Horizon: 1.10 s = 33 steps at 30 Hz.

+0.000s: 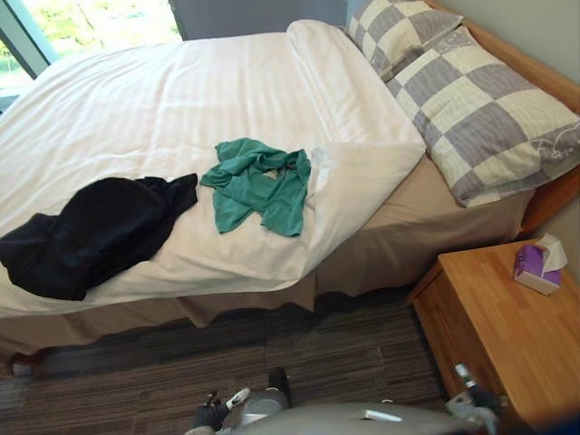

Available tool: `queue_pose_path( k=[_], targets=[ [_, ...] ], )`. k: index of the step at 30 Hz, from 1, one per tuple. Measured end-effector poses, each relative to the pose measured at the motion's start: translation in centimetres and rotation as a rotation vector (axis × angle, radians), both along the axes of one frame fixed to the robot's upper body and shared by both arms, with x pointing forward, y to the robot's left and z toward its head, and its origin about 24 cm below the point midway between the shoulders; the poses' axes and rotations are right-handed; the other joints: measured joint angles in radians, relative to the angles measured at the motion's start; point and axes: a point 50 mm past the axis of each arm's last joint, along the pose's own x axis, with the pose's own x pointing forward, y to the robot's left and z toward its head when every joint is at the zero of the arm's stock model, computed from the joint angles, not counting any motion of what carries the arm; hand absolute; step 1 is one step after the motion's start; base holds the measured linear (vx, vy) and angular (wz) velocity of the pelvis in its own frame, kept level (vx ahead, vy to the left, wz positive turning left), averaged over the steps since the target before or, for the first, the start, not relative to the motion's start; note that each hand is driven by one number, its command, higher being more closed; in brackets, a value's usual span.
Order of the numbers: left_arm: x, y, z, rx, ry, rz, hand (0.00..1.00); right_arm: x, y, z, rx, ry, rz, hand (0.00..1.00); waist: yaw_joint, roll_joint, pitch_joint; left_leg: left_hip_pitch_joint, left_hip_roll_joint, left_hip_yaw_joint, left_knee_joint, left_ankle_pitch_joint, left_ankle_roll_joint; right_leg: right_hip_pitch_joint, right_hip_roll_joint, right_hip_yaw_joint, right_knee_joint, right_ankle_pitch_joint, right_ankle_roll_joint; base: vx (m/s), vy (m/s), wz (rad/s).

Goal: Tidy the bed and pick cloth on bed and put in laundry

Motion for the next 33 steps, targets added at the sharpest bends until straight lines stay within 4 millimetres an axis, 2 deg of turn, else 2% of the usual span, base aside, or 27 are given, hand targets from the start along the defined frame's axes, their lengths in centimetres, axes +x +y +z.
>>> queue_pose_path(
  k=[1, 2, 4, 5, 8, 10, 11, 12, 13, 14, 17, 18, 20, 22, 26, 27, 31, 33],
  targets=[
    [-0.1, 0.0, 0.0, 0.0, -0.001, 0.001, 0.0, 0.8, -0.9, 1.1, -0.047, -0.033, 0.001, 0.0, -0.001, -0.002, -0.001, 0.0, -0.005, 0.002, 0.0, -0.002, 0.003, -0.002, -0.002, 0.011, 0.0, 0.0, 0.0, 0.14, 0.091, 0.0],
    [-0.2, 0.1, 0.1, 0.0, -0.01, 0.002, 0.0, 2.5, -2.5, 3.3, -0.138, -0.099, 0.008, 0.0, -0.001, -0.01, -0.003, 0.0, -0.015, 0.007, 0.0, -0.008, 0.012, -0.006, -0.007, 0.026, 0.0, 0.0, 0.0, 0.14, 0.069, -0.04],
    [-0.2, 0.3, 0.3, -0.002, -0.021, 0.002, 0.0, 4.7, -4.3, 6.8, -0.273, -0.191, 0.05, 0.0, 0.0, -0.021, -0.011, -0.001, -0.032, 0.005, 0.0, -0.013, 0.024, -0.009, -0.02, 0.041, 0.004, 0.012, 0.0, 0.35, 0.032, 0.18],
    [-0.4, 0.4, 0.6, 0.004, -0.044, -0.006, 0.0, 13.4, -3.5, 18.2, -0.704, -0.397, 0.508, 0.0, 0.01, -0.033, -0.019, 0.016, -0.046, -0.021, 0.007, -0.007, 0.043, 0.012, -0.021, 0.037, 0.022, 0.039, -0.02, 0.52, -0.047, 0.48],
    [-0.8, 0.4, 0.6, 0.004, -0.039, -0.003, 0.0, 14.5, -2.4, 18.5, -0.711, -0.394, 0.577, 0.0, 0.013, -0.033, -0.021, 0.024, -0.028, -0.024, 0.007, -0.004, 0.039, 0.027, -0.008, 0.037, 0.035, 0.047, -0.029, 0.22, -0.087, 0.35],
    [-1.3, 0.5, 0.6, 0.006, -0.031, 0.002, 0.0, 15.9, -1.0, 18.9, -0.71, -0.409, 0.635, 0.0, 0.023, -0.032, -0.022, 0.018, -0.033, -0.046, 0.006, 0.006, 0.028, 0.028, -0.005, 0.034, 0.047, 0.048, -0.028, 0.04, -0.053, 0.01],
    [-1.4, 0.6, 0.7, 0.009, -0.028, 0.001, 0.0, 17.8, 0.7, 20.1, -0.749, -0.419, 0.734, 0.0, 0.026, -0.041, -0.017, 0.011, -0.03, -0.048, 0.005, 0.018, 0.026, 0.017, -0.004, 0.032, 0.047, 0.048, -0.028, 0.01, -0.058, -0.12],
    [-1.1, 0.6, 0.7, 0.016, -0.027, -0.017, 0.0, 19.6, 2.3, 21.2, -0.846, -0.344, 0.861, 0.0, 0.027, -0.038, -0.019, -0.002, -0.025, -0.051, 0.003, 0.026, 0.023, 0.005, -0.002, 0.021, 0.046, 0.048, -0.028, -0.04, -0.111, -0.04],
    [-0.2, 0.8, 0.8, 0.026, -0.039, -0.04, 0.0, 21.7, 4.0, 22.6, -0.959, -0.266, 0.991, 0.0, 0.04, -0.042, -0.016, -0.027, -0.011, -0.057, 0.006, 0.035, 0.022, -0.018, 0.007, 0.009, 0.046, 0.048, -0.028, -0.06, -0.1, 0.1],
    [0.6, 0.9, 0.9, 0.029, -0.052, -0.051, 0.0, 22.5, 4.5, 23.4, -0.991, -0.249, 1.012, 0.0, 0.052, -0.04, -0.014, -0.044, -0.007, -0.063, 0.007, 0.041, 0.022, -0.031, 0.013, 0.007, 0.046, 0.049, -0.028, -0.1, -0.101, 0.31],
    [5.2, 1.1, 1.7, 0.039, -0.164, -0.081, 0.0, 26.3, 5.9, 28.8, -1.061, -0.283, 0.957, 0.0, 0.108, -0.043, 0.066, -0.151, 0.034, -0.086, 0.007, 0.074, 0.018, -0.113, 0.057, -0.022, 0.047, 0.056, -0.05, -0.15, -0.04, 0.39],
    [5.9, 1.3, 1.9, 0.042, -0.179, -0.084, 0.0, 26.9, 6.1, 29.8, -1.068, -0.29, 0.94, 0.0, 0.118, -0.044, 0.082, -0.173, 0.039, -0.091, 0.007, 0.075, 0.019, -0.13, 0.064, -0.023, 0.047, 0.053, -0.054, -0.19, -0.03, 0.35],
    [8.1, 2.2, 2.7, 0.058, -0.239, -0.078, 0.0, 28.4, 7.2, 33.5, -1.103, -0.332, 0.897, 0.0, 0.143, -0.054, 0.163, -0.235, 0.045, -0.112, 0.007, 0.104, 0.026, -0.175, 0.069, -0.035, 0.048, 0.043, -0.071, -0.18, -0.017, 0.32],
    [9.2, 2.8, 3.4, 0.071, -0.287, -0.06, 0.0, 29.0, 8.1, 35.5, -1.138, -0.351, 0.89, 0.0, 0.161, -0.048, 0.21, -0.269, 0.04, -0.126, 0.007, 0.111, 0.029, -0.201, 0.067, -0.04, 0.049, 0.042, -0.073, -0.15, 0.042, 0.18],
    [10.2, 4.4, 4.5, 0.104, -0.345, -0.037, 0.0, 29.3, 8.6, 38.2, -1.163, -0.365, 0.848, 0.0, 0.179, -0.044, 0.251, -0.322, 0.038, -0.139, 0.007, 0.128, 0.036, -0.251, 0.067, -0.048, 0.06, 0.048, -0.073, -0.06, 0.06, 0.13],
    [10.5, 4.6, 4.8, 0.111, -0.357, -0.041, 0.0, 29.3, 8.4, 39.2, -1.18, -0.362, 0.826, 0.0, 0.182, -0.04, 0.254, -0.342, 0.037, -0.146, 0.007, 0.133, 0.038, -0.269, 0.067, -0.052, 0.062, 0.052, -0.073, -0.03, 0.068, 0.12],
    [11.6, 4.7, 5.3, 0.103, -0.404, -0.054, 0.0, 28.7, 6.3, 41.1, -1.219, -0.315, 0.757, 0.0, 0.203, -0.036, 0.257, -0.386, 0.032, -0.156, 0.007, 0.145, 0.049, -0.312, 0.063, -0.061, 0.073, 0.054, -0.073, 0.03, 0.042, 0.09],
    [12.4, 4.1, 5.5, 0.077, -0.438, -0.07, 0.0, 28.5, 5.8, 42.3, -1.241, -0.282, 0.733, 0.0, 0.203, -0.019, 0.268, -0.406, 0.029, -0.164, 0.008, 0.154, 0.055, -0.333, 0.058, -0.07, 0.084, 0.053, -0.073, 0.04, 0.022, 0.05]
  ],
)
